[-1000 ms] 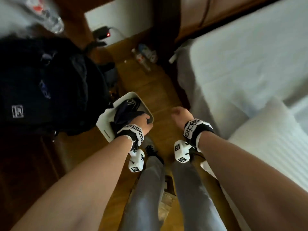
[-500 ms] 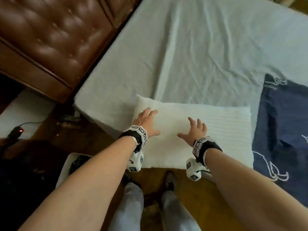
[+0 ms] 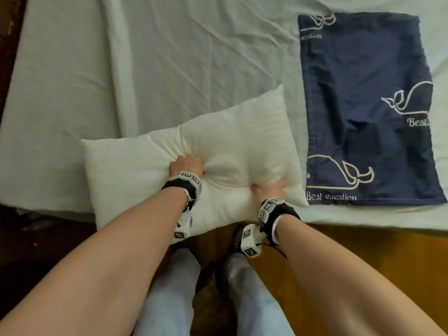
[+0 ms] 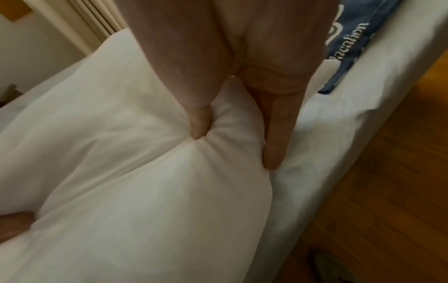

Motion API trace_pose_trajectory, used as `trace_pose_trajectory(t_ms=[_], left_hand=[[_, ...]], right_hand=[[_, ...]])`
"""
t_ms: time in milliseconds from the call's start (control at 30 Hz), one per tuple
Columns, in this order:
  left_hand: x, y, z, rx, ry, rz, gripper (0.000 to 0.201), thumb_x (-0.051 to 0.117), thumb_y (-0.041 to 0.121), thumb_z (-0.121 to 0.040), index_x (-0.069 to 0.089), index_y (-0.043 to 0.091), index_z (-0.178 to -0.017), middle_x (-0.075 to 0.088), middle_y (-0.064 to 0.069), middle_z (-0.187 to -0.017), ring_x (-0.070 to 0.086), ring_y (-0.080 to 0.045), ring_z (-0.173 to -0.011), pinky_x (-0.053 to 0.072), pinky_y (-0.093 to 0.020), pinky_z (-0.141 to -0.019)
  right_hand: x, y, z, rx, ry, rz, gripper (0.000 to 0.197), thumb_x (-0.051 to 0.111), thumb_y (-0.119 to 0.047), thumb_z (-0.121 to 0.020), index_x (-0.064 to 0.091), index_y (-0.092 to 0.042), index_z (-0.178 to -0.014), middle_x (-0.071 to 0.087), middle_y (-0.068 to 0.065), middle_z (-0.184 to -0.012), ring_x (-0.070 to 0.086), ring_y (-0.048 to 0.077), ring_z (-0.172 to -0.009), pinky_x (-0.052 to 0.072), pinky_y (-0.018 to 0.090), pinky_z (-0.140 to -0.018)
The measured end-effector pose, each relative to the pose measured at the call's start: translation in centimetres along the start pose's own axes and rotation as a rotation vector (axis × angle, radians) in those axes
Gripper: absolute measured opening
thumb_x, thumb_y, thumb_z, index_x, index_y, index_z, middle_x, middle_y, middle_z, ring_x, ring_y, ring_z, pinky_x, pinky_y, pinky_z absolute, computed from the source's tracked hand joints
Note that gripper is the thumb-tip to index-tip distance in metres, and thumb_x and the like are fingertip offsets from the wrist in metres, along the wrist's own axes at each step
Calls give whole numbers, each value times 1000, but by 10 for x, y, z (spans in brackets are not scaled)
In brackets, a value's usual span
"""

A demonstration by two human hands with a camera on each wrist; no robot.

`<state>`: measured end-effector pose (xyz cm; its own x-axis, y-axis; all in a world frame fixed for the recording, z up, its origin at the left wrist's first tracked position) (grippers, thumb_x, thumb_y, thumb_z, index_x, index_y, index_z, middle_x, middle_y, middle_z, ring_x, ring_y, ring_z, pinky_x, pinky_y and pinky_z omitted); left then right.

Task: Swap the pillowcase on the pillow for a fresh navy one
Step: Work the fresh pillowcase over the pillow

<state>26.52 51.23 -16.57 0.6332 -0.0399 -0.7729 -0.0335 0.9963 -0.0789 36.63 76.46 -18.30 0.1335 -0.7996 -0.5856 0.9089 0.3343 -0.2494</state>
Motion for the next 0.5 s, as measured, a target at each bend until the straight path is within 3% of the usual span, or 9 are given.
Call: trace_pose_trajectory(t_ms=[100,200,267,367,400,500], left_hand=[[-18,1,2,29,-14,-11,30,42,18,-94,59,18,-119,62,-5,-119,58,-31,-112,47,-39,-85],[-58,-11,4,15,62,53,29,37,14,-93,58,19,-113,63,-5,-112,62,-30,-103,43,-34,-73],[-93,-29,2,-33,122,119,25,38,17,-95,57,19,-110,63,-5,-110,62,-30,-100,40,-33,-70],[-148,-58,-2,-91,194,213,22,38,19,-95,57,19,-106,63,-8,-110,62,-32,-98,41,-34,-69],[-166,-64,-5,-96,212,240,22,38,20,-96,57,19,-107,63,-9,-110,62,-32,-99,41,-34,-71],[-199,-66,-14,-107,206,340,27,37,27,-100,58,16,-113,62,-10,-117,60,-33,-105,42,-35,-77]], right_hand=[[-12,-27,-3,-126,36,100,34,54,-24,-96,45,-10,-125,63,20,-114,60,39,-105,40,35,-76],[-28,-73,2,-242,61,88,23,47,-19,-98,45,-10,-120,63,20,-104,61,39,-97,43,38,-71],[-40,-118,12,-298,74,17,28,44,-18,-98,39,-11,-125,61,19,-107,60,41,-101,47,42,-78],[-45,-183,31,-371,-53,-84,53,47,-23,-98,26,-22,-147,54,13,-127,57,37,-112,43,40,-89],[-44,-203,38,-399,-111,-92,60,52,-24,-96,24,-25,-149,51,8,-132,58,34,-111,46,39,-92],[-46,-238,53,-449,-196,-17,67,61,-23,-93,27,-26,-150,49,13,-142,58,33,-116,49,45,-99]])
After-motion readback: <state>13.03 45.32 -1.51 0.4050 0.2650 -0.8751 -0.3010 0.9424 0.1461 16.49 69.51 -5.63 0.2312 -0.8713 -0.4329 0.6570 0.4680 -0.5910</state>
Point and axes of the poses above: each hand's wrist, its own z-axis away from the middle knuckle, its own x-axis out of the palm, y = z × x, the point moved 8 cm from there along -z, towards the middle knuckle
